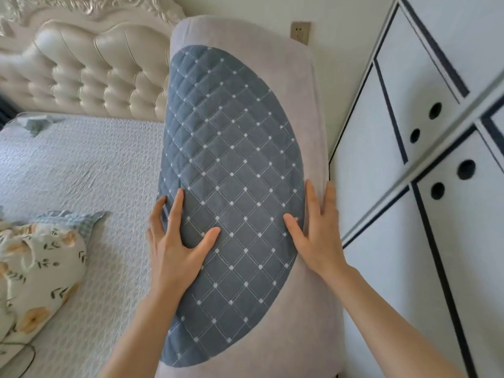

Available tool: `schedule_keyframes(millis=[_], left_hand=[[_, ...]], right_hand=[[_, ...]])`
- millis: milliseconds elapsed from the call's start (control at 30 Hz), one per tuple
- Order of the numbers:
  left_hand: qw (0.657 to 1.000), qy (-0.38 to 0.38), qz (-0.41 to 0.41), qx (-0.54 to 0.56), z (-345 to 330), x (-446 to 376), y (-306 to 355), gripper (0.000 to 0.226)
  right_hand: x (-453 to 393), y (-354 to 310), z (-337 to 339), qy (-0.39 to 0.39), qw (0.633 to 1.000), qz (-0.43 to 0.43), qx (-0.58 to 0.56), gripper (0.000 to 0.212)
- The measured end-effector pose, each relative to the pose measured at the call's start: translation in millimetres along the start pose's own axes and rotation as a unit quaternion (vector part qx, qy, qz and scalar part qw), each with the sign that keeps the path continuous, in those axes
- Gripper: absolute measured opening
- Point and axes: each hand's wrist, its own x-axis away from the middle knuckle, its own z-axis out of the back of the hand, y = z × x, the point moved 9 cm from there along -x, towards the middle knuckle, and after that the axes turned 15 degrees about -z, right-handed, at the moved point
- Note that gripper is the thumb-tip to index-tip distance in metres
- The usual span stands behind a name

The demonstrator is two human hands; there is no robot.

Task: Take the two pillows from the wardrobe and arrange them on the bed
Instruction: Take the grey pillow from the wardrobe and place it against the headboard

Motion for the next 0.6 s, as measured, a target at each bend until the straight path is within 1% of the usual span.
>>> schedule_keyframes(millis=[100, 233, 367, 467, 600], left_hand=[[1.000, 0.014, 0.006, 0.008, -12, -50, -27, 0.090], [0.999, 0.019, 0.030, 0.007, -21, -118, -63, 0.088], [0.998, 0.038, 0.044, 0.018, -28, -181, -97, 0.087], [0.997, 0.047, 0.058, 0.012, -36, -216, -117, 0.087], [0.995, 0.063, 0.080, 0.002, -51, -253, -137, 0.089]], right_hand=[[-57, -17, -24, -0.016, 1.000, 0.007, 0.008, 0.083], [-132, -48, -48, -0.023, 1.000, -0.003, 0.012, 0.082], [-201, -83, -72, -0.039, 0.999, 0.013, 0.013, 0.082], [-245, -99, -89, -0.051, 0.998, 0.019, 0.011, 0.083], [-300, -115, -110, -0.066, 0.996, 0.047, 0.025, 0.083]])
